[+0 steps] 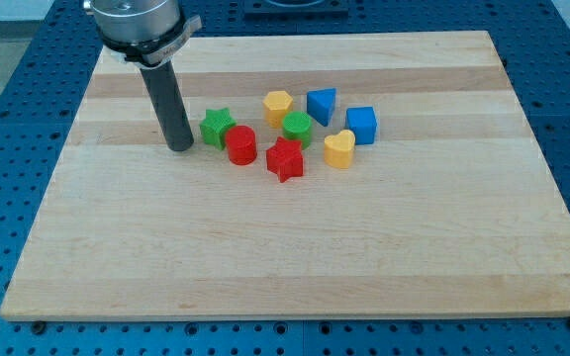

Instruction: Slide the green star closer to the yellow hexagon

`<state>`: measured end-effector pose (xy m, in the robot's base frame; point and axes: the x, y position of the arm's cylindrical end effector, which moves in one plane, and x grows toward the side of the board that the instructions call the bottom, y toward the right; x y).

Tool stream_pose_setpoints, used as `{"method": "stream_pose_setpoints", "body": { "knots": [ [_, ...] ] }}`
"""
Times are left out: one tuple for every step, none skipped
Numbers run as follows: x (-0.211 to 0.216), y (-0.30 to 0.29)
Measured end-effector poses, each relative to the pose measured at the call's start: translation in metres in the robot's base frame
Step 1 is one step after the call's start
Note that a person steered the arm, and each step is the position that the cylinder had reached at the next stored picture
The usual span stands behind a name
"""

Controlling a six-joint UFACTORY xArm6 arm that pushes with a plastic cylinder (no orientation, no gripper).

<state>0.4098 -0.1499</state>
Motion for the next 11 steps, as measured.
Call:
{"method": "stream_pose_setpoints", "body": {
  "knots": [
    [0.0, 0.003],
    [-0.001, 0.006],
    [-0.004, 0.01],
    [-0.011, 0.019],
    [-0.017, 0.024],
    [-0.018, 0.028],
    [-0.018, 0.034],
    [-0.019, 0.04],
    [-0.022, 0.042],
    [-0.022, 0.04],
    [-0.025, 0.023]
  ]
}}
